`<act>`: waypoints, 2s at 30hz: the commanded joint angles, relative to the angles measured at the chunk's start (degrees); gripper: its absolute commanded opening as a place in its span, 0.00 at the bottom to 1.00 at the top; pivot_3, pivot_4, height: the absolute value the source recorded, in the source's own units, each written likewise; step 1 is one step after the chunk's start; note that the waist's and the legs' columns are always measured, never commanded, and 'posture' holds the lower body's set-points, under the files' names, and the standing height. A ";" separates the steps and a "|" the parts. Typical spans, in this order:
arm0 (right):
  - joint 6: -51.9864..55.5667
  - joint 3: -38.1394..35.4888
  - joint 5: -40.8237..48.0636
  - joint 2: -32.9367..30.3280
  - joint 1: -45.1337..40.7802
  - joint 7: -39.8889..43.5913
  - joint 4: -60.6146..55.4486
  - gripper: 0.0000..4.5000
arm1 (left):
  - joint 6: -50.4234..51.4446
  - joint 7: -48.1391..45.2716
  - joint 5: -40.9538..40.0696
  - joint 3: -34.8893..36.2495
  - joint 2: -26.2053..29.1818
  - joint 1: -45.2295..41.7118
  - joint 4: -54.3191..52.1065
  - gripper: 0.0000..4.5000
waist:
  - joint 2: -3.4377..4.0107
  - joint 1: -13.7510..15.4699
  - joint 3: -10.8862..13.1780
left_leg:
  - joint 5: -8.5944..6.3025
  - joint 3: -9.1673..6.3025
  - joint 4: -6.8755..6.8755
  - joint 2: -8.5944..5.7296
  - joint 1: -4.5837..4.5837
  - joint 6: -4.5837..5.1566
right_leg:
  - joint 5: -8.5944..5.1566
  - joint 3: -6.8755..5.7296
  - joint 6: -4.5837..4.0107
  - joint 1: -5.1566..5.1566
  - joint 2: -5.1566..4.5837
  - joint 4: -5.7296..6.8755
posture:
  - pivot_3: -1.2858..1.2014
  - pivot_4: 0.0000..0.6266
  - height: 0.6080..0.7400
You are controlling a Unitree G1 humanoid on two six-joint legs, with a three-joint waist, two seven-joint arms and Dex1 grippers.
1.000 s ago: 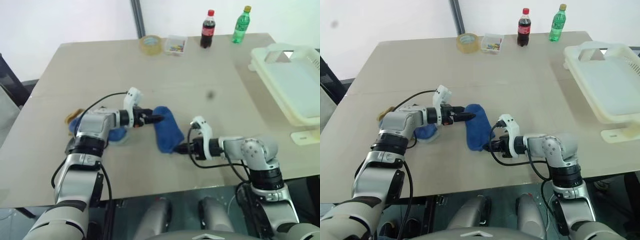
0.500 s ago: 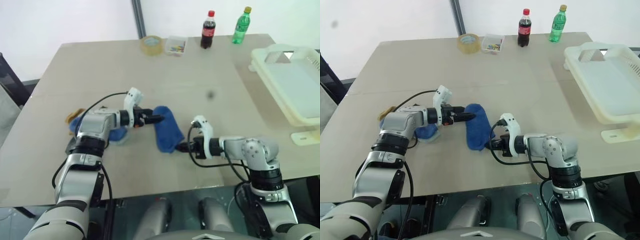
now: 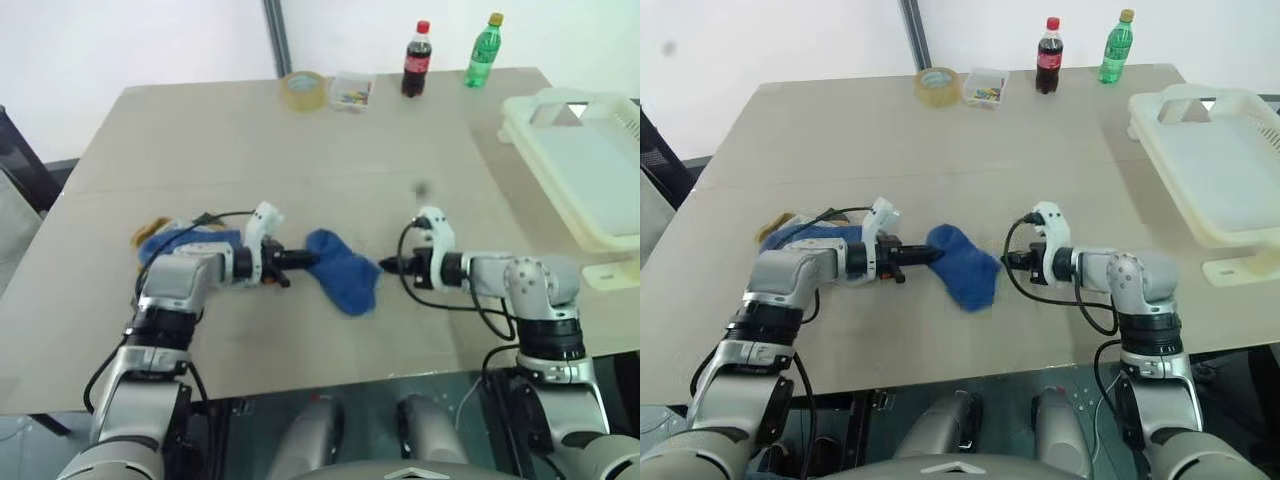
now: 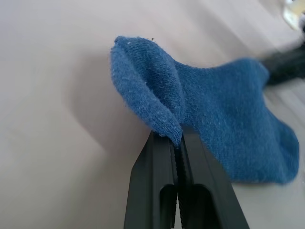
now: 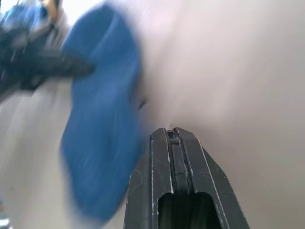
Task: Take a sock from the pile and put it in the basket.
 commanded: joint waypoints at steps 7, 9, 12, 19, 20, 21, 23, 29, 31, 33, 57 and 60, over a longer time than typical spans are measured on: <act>-4.43 -2.91 -0.11 -6.80 -2.03 2.91 -2.38 0.00 | 5.20 21.31 0.90 6.26 -7.18 5.20 -12.72 0.01 | 0.02 0.21 -0.02 | 0.00 0.02 0.01 0.00 0.01 0.00 | 0.00 -0.01 0.00 0.02 -0.19 -0.01 | 0.52 0.24 1.00; -4.09 -1.82 1.62 -8.98 -0.41 5.48 -6.49 0.00 | 6.93 26.08 0.58 8.09 -9.77 5.95 -14.78 0.01 | 0.04 0.31 -0.03 | 0.00 0.02 0.01 0.00 0.00 0.00 | 0.00 0.00 0.00 0.02 -0.20 -0.01 | 0.52 0.24 1.00; 1.47 -0.90 7.57 -10.39 4.61 7.69 -16.44 0.12 | 15.28 42.92 2.04 16.05 -20.08 6.75 -19.10 0.00 | -0.02 0.44 -0.14 | -0.01 0.01 0.00 -0.01 0.00 0.01 | 0.00 -0.01 0.01 0.06 -0.23 -0.07 | 0.52 0.24 1.00; 8.50 -4.66 6.21 0.08 8.97 -3.00 -19.11 0.71 | 26.95 63.47 4.28 25.00 -39.01 9.56 -30.70 0.00 | -0.09 0.47 -0.57 | -0.17 0.18 -0.16 0.04 0.99 0.27 | 0.00 0.14 0.02 0.93 -0.17 -0.10 | 0.52 0.24 1.00; 9.65 -5.97 5.70 1.87 8.95 -4.45 -18.97 0.71 | 28.05 64.20 3.90 25.17 -40.26 9.92 -31.91 0.00 | -0.08 0.59 -0.61 | -0.18 0.17 -0.18 0.05 1.07 0.28 | 0.00 0.12 0.02 0.99 -0.12 -0.12 | 0.52 0.24 1.00; 11.06 -7.68 5.18 4.01 8.93 -5.89 -18.80 0.71 | 28.78 64.63 3.55 24.94 -41.29 10.76 -33.02 0.00 | -0.06 0.75 -0.66 | -0.18 0.14 -0.18 0.05 1.08 0.27 | 0.00 0.10 0.02 1.02 0.09 -0.12 | 0.52 0.24 1.00; 13.06 -10.27 4.27 7.28 8.74 -7.97 -18.51 0.71 | 29.67 64.92 3.00 24.31 -42.16 12.28 -34.52 0.00 | -0.01 0.94 -0.70 | -0.18 0.14 -0.19 0.06 1.09 0.26 | 0.00 0.11 0.02 1.01 0.12 -0.13 | 0.52 0.24 1.00; 13.47 -18.09 -0.22 16.32 6.31 -13.89 -13.41 0.71 | 32.38 65.60 1.92 24.51 -43.37 13.24 -37.91 0.00 | 0.07 0.93 -0.76 | -0.13 0.20 -0.25 0.08 1.09 0.16 | 0.00 0.18 0.01 0.96 0.17 -0.18 | 0.52 0.24 1.00; 13.60 -21.11 -0.38 19.81 4.31 -14.83 -11.85 0.71 | 32.61 65.36 1.69 24.10 -43.24 13.54 -38.22 0.00 | 0.12 0.97 -0.79 | -0.13 0.19 -0.25 0.09 1.09 0.16 | 0.00 0.18 0.01 0.96 0.19 -0.17 | 0.52 0.24 1.00; 13.10 -22.16 -1.20 21.26 2.68 -15.57 -10.44 0.71 | 32.79 64.98 1.46 23.62 -43.14 13.91 -38.52 0.00 | 0.12 0.96 -0.78 | -0.13 0.19 -0.25 0.09 1.09 0.16 | -0.01 0.18 0.00 0.91 0.20 -0.17 | 0.52 0.24 1.00; 8.62 -11.83 -2.88 9.78 4.22 -9.11 -7.63 0.00 | 36.38 52.59 -10.85 24.91 -33.11 15.02 -39.70 0.57 | 0.14 0.90 -0.77 | -0.06 0.26 -0.46 0.08 0.94 0.01 | -0.01 0.27 -0.01 0.74 0.18 -0.30 | 0.52 0.24 1.00; 8.58 -11.10 -2.50 6.53 5.08 -7.65 -8.68 0.00 | 40.46 49.69 -13.98 24.79 -30.77 16.21 -41.74 0.57 | 0.14 1.08 -0.77 | -0.06 0.25 -0.46 0.08 0.95 0.02 | -0.02 0.26 -0.01 0.74 0.17 -0.33 | 0.52 0.24 1.00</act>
